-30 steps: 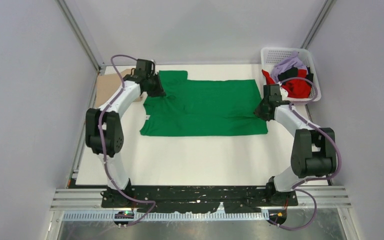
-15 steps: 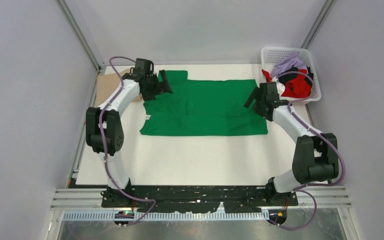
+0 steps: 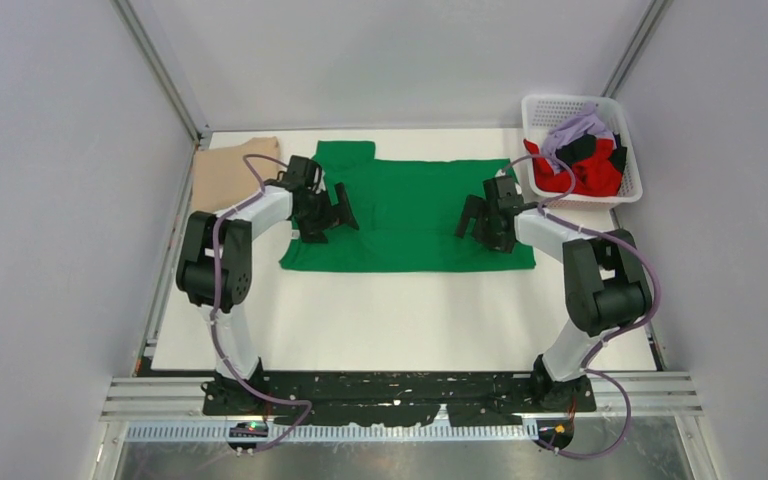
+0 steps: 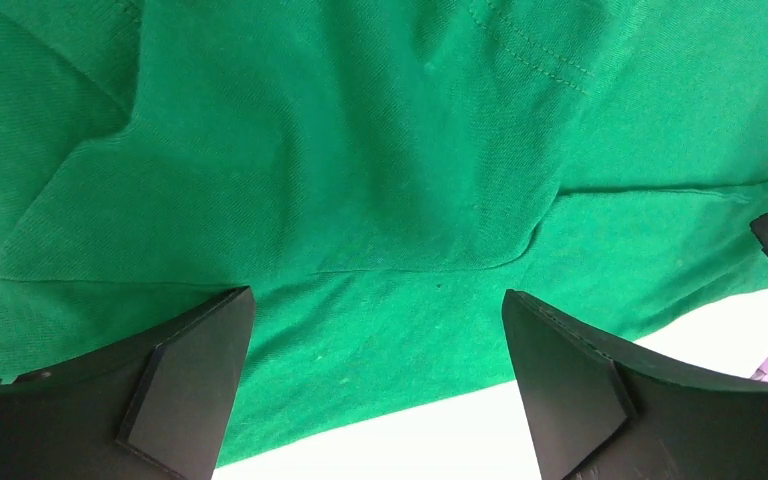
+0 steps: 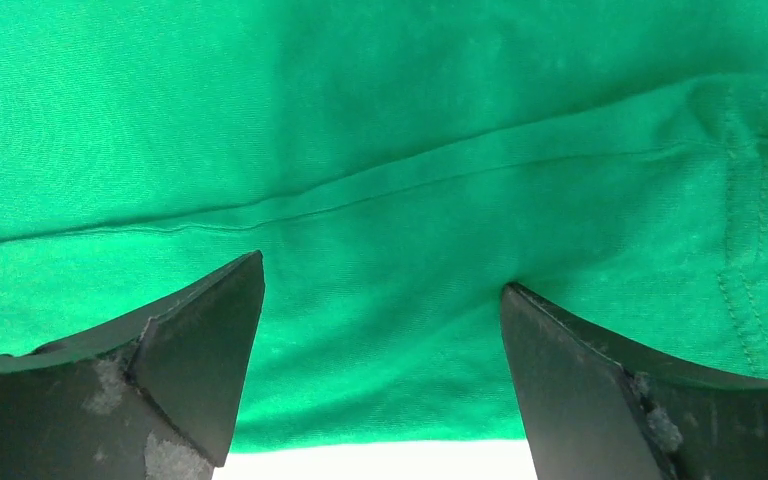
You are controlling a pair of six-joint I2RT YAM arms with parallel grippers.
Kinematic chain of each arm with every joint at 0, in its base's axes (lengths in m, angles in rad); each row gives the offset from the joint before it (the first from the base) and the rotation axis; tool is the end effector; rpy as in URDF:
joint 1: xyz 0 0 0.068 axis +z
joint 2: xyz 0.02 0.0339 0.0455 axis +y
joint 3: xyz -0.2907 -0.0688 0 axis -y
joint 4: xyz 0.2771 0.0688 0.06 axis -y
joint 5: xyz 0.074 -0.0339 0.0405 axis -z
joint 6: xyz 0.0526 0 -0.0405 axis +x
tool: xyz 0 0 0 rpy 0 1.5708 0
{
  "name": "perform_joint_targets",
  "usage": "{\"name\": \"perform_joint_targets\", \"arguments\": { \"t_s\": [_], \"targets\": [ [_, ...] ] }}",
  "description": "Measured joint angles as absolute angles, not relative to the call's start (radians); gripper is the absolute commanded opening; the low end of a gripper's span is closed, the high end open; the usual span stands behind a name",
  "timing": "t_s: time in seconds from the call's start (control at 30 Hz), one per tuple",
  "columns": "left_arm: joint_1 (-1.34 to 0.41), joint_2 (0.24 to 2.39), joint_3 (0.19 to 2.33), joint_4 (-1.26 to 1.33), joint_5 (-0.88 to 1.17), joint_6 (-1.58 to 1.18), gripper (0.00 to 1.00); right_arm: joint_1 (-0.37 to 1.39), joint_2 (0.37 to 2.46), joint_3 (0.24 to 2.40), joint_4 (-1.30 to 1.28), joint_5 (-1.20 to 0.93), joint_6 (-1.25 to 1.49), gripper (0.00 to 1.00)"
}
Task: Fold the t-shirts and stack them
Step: Fold the flattened tshirt in 1/3 of the way
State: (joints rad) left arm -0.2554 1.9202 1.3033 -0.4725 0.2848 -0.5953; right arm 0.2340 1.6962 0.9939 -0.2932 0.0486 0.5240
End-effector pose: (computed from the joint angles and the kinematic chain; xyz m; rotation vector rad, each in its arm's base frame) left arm 0.4200 -0.1249 0.1649 -0.3697 2.7263 -0.6376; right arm 0.3659 0.0846 0.1625 0.3912 2.5509 0.2242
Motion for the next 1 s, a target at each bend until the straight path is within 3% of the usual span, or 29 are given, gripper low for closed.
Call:
{"name": "perform_joint_targets", "arguments": {
  "t_s": [0.23, 0.63, 1.0],
  "targets": [
    [-0.254, 1.832, 1.156, -0.361, 0.304, -0.601, 1.0, 0.243, 1.637, 0.916, -0.291, 0.034, 0.511, 0.96],
    [-0.331, 1.29, 0.575, -0.259, 0.302, -0.688, 1.0, 0.384, 1.309, 0.656, -0.569, 0.064, 0.537, 0.96],
    [-0.447, 1.019, 0.41, -0.296, 0.229, -0.796, 1.0, 0.493, 1.121, 0.548, -0.728, 0.059, 0.639, 0.95]
  ]
}}
